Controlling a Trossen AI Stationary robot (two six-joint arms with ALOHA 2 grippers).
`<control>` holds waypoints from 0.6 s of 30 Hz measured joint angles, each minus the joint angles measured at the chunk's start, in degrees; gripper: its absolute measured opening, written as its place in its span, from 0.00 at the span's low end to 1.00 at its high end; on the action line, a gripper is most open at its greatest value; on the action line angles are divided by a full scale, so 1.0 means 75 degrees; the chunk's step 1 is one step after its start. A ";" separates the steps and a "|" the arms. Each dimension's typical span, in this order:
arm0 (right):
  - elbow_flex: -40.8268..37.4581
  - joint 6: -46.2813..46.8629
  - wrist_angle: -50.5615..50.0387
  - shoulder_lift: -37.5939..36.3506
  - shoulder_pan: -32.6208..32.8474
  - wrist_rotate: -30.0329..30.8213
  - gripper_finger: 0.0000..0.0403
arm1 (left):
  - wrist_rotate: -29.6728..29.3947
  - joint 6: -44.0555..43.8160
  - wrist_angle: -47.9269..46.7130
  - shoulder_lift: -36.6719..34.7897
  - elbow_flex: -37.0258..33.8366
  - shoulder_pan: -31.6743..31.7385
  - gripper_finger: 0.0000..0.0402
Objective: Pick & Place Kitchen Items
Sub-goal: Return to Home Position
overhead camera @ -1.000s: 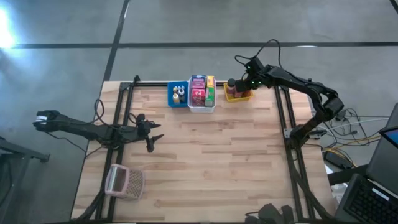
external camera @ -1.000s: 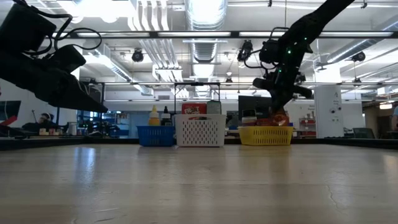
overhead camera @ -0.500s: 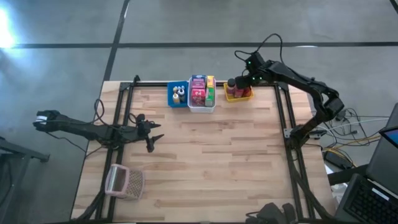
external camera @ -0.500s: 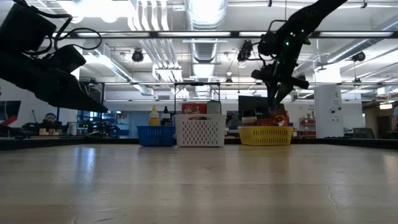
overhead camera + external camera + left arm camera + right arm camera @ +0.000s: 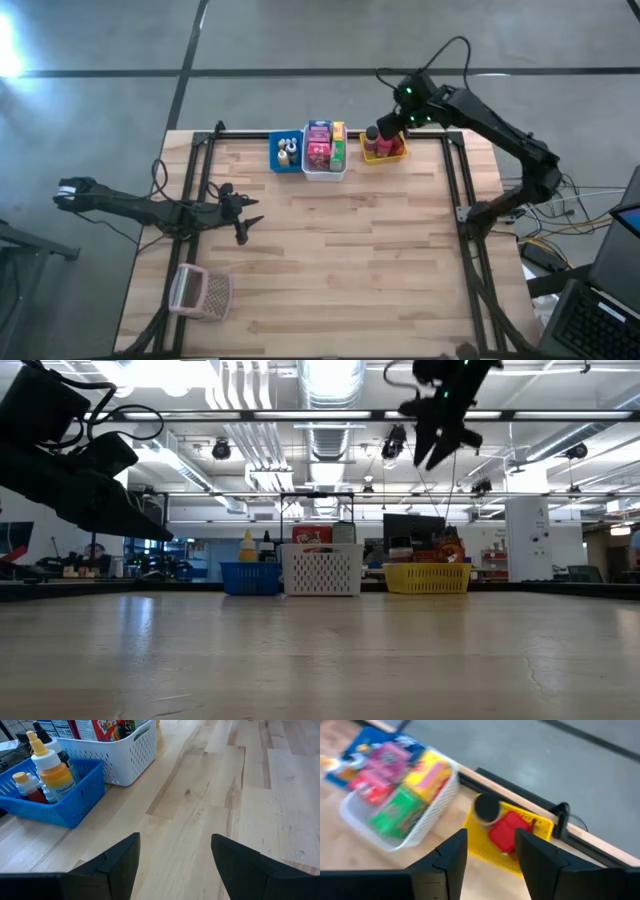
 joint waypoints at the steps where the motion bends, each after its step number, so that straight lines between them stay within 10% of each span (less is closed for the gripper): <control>1: 0.0021 0.0000 -0.0083 -0.0170 0.0187 0.0030 0.40 | -0.0001 0.0000 0.0001 0.0000 0.0000 0.0001 0.62; 18: -0.2719 0.0405 0.0898 -0.4169 0.4352 0.0947 0.03 | 0.0000 0.0002 0.0001 -0.0003 0.0000 0.0001 0.62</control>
